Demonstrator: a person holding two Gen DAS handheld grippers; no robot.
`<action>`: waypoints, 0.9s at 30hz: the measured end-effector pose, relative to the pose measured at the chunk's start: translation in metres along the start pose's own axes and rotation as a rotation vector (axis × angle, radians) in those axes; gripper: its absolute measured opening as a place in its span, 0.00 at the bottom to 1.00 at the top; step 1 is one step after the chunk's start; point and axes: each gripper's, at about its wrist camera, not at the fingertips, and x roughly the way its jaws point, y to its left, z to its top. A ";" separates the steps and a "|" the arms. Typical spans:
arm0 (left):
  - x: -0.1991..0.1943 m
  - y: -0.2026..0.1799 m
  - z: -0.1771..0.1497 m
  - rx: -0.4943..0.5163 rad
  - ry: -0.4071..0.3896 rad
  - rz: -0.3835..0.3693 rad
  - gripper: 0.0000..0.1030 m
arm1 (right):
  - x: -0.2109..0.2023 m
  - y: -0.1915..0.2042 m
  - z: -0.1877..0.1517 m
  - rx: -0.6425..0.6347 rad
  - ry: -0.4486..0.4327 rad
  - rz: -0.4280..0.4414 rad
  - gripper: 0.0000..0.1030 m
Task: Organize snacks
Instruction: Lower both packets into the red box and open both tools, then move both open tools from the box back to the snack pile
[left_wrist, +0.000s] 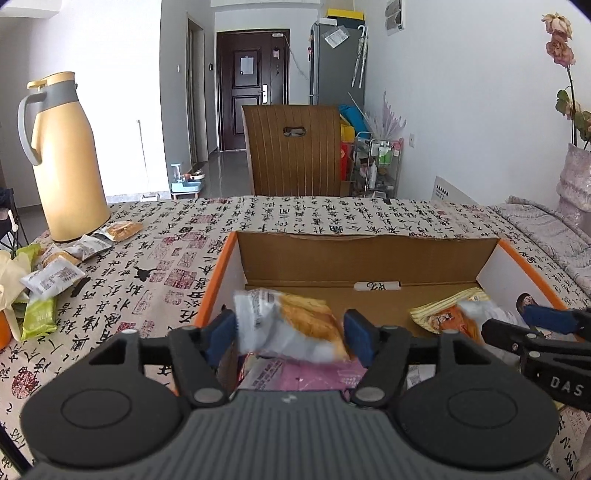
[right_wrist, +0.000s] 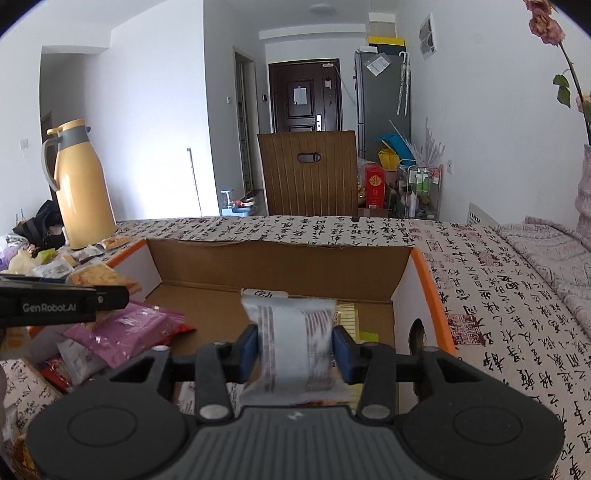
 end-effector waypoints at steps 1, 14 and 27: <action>-0.001 0.000 0.000 -0.002 -0.007 0.002 0.78 | -0.001 -0.001 0.001 0.004 -0.006 -0.004 0.69; -0.016 0.003 0.009 -0.032 -0.057 0.034 1.00 | -0.014 -0.011 0.008 0.035 -0.052 -0.025 1.00; -0.063 0.005 0.019 -0.035 -0.110 0.052 1.00 | -0.058 -0.007 0.026 0.010 -0.124 -0.064 1.00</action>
